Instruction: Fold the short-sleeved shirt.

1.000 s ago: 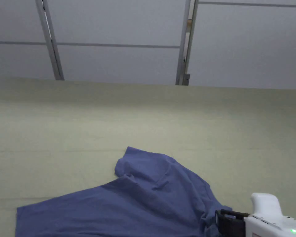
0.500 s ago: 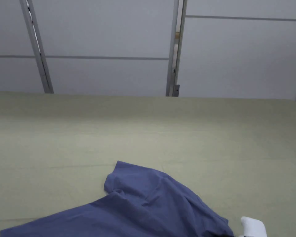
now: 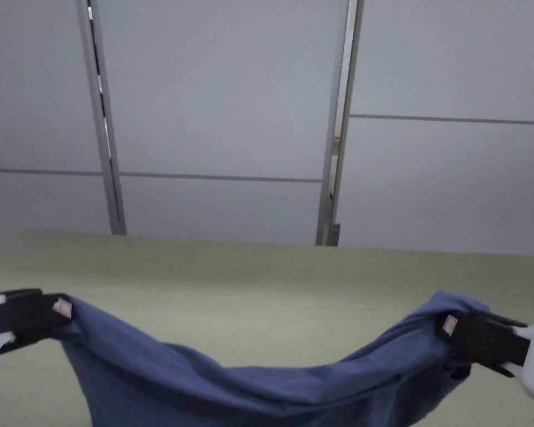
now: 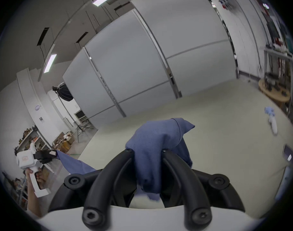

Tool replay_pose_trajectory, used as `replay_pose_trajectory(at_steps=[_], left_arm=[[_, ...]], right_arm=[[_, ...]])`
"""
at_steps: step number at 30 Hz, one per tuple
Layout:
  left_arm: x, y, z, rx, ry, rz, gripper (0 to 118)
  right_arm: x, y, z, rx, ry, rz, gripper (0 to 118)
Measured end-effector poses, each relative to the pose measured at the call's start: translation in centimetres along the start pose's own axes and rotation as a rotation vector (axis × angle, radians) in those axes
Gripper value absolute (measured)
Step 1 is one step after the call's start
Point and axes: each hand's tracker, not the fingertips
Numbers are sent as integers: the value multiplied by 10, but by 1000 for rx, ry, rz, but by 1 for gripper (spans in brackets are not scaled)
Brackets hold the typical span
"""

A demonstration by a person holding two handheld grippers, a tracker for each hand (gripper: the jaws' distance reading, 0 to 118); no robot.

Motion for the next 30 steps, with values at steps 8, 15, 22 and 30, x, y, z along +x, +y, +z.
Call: replay_pose_trajectory(at_steps=[8, 15, 22, 30], left_arm=[[43, 100, -96, 67, -36, 8, 7], [57, 101, -142, 115, -31, -55, 7], [25, 16, -137, 12, 57, -66, 7], [-35, -125, -63, -223, 167, 12, 7]], right_arm=[[-4, 96, -58, 120, -101, 74, 21], [13, 108, -89, 156, -129, 48, 21], [39, 36, -84, 19, -157, 49, 21], [56, -98, -24, -237, -189, 9, 21]])
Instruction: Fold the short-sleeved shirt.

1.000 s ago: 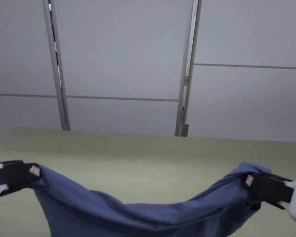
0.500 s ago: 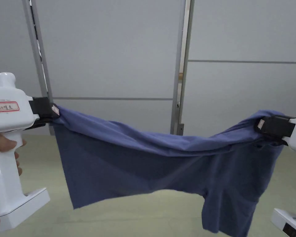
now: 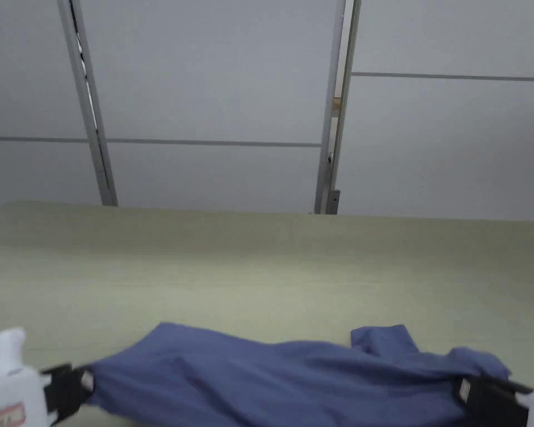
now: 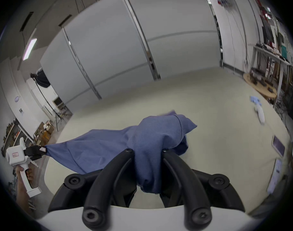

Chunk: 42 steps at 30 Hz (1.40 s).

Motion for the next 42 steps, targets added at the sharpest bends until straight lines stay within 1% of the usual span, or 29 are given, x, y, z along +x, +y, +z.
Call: replay_pose_trajectory(at_steps=[2, 3, 5, 9, 11, 12, 14, 16, 17, 19, 20, 21, 22, 23, 24, 25, 26, 27, 29, 31, 32, 33, 34, 35, 36, 37, 38, 39, 42], left_arm=[[-18, -35, 11, -72, 41, 21, 7], [-27, -50, 13, -126, 55, 20, 7], [-44, -80, 17, -201, 79, 72, 7], [-77, -122, 4, -339, 169, 124, 7], [-89, -140, -8, -398, 188, 114, 7], [-95, -148, -17, -441, 208, 119, 7], [-104, -157, -34, -510, 230, 129, 7], [-106, -164, -44, -570, 272, 127, 7], [-108, -165, -49, -597, 273, 137, 7], [-107, -164, -48, -573, 255, 129, 7], [-105, -163, -43, -558, 254, 115, 7], [-102, -157, -34, -494, 256, 110, 8], [-100, -152, -26, -442, 247, 103, 12], [-94, -145, -13, -376, 248, 77, 34], [-89, -135, 0, -308, 257, 29, 72], [-83, -126, 10, -260, 256, -17, 108], [-75, -115, 25, -185, 231, -62, 118], [-64, -103, 42, -49, 204, -107, 118], [-38, -81, 68, 123, 197, -190, 118], [-18, -68, 92, 302, 131, -216, 118], [-6, -61, 114, 380, 76, -211, 115], [2, -59, 124, 435, 11, -192, 104], [7, -57, 130, 472, -26, -186, 80], [13, -56, 134, 505, -50, -181, 24], [18, -56, 134, 508, -32, -172, 0], [21, -57, 131, 476, -33, -168, 0], [22, -59, 129, 483, -40, -163, 0], [20, -57, 124, 442, -90, -181, 0], [17, -47, 95, 355, -74, -174, 0]], right_arm=[[5, -34, 8, -73, -22, 14, 21], [9, -49, 11, -111, -33, 8, 21], [16, -78, 14, -210, -44, -3, 21], [33, -121, 6, -407, -62, -74, 21], [40, -137, -4, -487, -109, -116, 21], [44, -143, -11, -511, -121, -121, 21], [51, -154, -25, -543, -169, -87, 21], [56, -161, -37, -574, -206, -75, 21], [59, -164, -41, -588, -211, -89, 21], [67, -167, -41, -571, -215, -140, 22], [70, -165, -38, -565, -208, -161, 25], [69, -162, -30, -544, -218, -170, 35], [69, -160, -22, -500, -230, -157, 52], [69, -155, -11, -456, -231, -133, 88], [68, -147, 3, -391, -230, -99, 108], [66, -139, 16, -321, -246, -77, 116], [61, -127, 33, -208, -253, -50, 115], [57, -116, 49, -113, -247, -25, 115], [44, -92, 81, 100, -230, 26, 115], [27, -72, 107, 243, -170, 59, 112], [18, -64, 120, 308, -131, 68, 102], [9, -58, 132, 371, -85, 78, 83], [0, -55, 137, 406, -61, 90, 53], [-10, -53, 143, 447, -47, 113, 12], [-18, -53, 145, 482, -78, 133, 8], [-24, -54, 147, 507, -96, 157, 8], [-33, -55, 147, 491, -53, 194, 8], [-38, -56, 144, 459, -14, 217, 8], [-48, -60, 128, 416, -33, 237, 8]])
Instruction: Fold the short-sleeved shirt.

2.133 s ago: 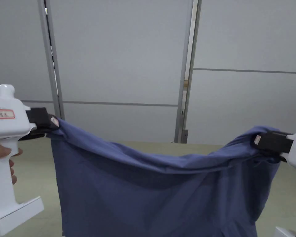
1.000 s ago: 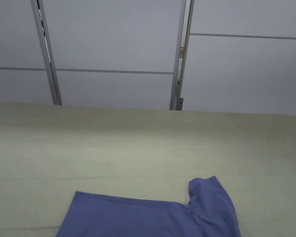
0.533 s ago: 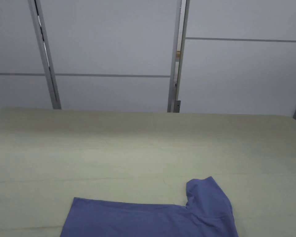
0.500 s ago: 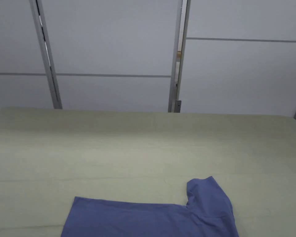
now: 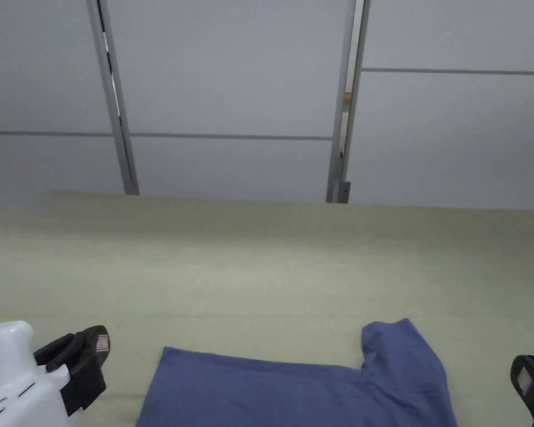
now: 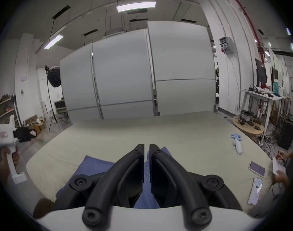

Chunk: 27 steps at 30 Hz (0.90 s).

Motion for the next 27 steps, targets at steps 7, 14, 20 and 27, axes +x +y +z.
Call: replay_pose_trajectory(at_steps=[7, 14, 20, 27], left_arm=[[-23, 23, -133, -313, -52, 111, 0], [-35, -25, -322, -523, 184, -9, 118], [-49, -100, -391, -756, 305, -51, 106], [-38, -96, -380, -696, 273, -117, 26]], right_arm=[[7, -22, -45, -117, -26, -54, 8], [26, -53, -97, -243, -87, -103, 8], [49, -87, -138, -338, -146, -120, 8], [63, -102, -179, -413, -183, -103, 33]])
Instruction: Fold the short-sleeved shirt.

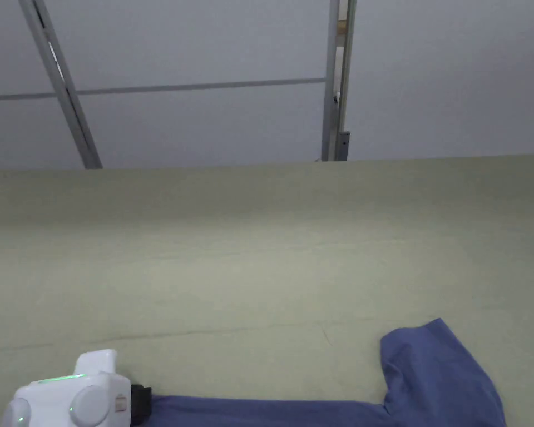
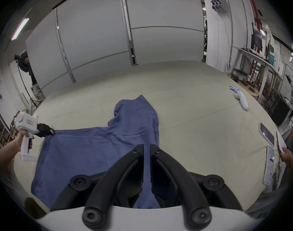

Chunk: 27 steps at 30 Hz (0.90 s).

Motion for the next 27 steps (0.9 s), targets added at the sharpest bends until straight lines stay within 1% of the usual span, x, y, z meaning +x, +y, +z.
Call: replay_pose_trajectory(at_steps=[1, 2, 3, 4, 5, 7, 9, 10, 12, 13, 14, 15, 16, 17, 18, 19, 20, 21, 22, 25, 26, 27], left_arm=[[2, -1, 5, 24, -7, -19, 5], [4, -2, 10, 35, -44, -22, 5], [8, -4, 15, 48, -65, -12, 5], [11, -6, 19, 53, -53, -16, 5], [13, -10, 24, 71, -50, -32, 5], [14, -12, 31, 90, -49, -52, 5], [12, -15, 38, 86, -72, -45, 5], [11, -16, 40, 87, -77, -35, 5], [7, -18, 43, 96, -78, -32, 5], [6, -19, 44, 101, -76, -30, 5], [5, -20, 47, 102, -76, -29, 5], [5, -21, 49, 100, -81, -22, 5], [4, -21, 51, 99, -83, -17, 5], [4, -23, 53, 101, -87, -14, 5], [4, -24, 56, 105, -87, -8, 5], [2, -25, 58, 108, -91, -7, 5], [2, -28, 62, 114, -105, -7, 5], [2, -31, 67, 135, -119, -10, 5], [2, -34, 73, 141, -117, -6, 5], [-3, -48, 108, 230, -147, 36, 5], [-5, -55, 125, 279, -134, 47, 5], [-7, -62, 139, 324, -127, 51, 5]], right_arm=[[2, 1, -7, -13, -4, -1, 65], [4, 5, -20, -28, 4, -10, 110], [6, 11, -35, -77, 18, -25, 118], [7, 15, -50, -108, 22, -39, 118], [9, 14, -63, -90, 41, -64, 118], [16, 7, -101, -136, 32, -66, 118], [28, 8, -148, -206, -18, -84, 118], [32, 6, -166, -245, -29, -84, 118], [33, -4, -200, -375, -24, -97, 118], [27, 5, -204, -431, -19, -101, 114], [19, 3, -207, -441, -92, -58, 112], [11, 2, -202, -381, -112, 15, 112], [7, 0, -198, -346, -113, 45, 106], [0, 5, -183, -255, -73, 40, 71], [-3, 3, -175, -191, -69, 58, 26], [-6, 1, -171, -181, -27, 46, 6], [-10, -2, -168, -185, -17, 35, 6], [-17, 0, -162, -210, -13, 41, 6], [-19, -2, -157, -197, -2, 37, 6], [-22, 4, -110, -25, 25, -32, 6], [-22, 6, -85, 78, 17, -54, 6], [-23, 7, -65, 154, -10, -57, 6]])
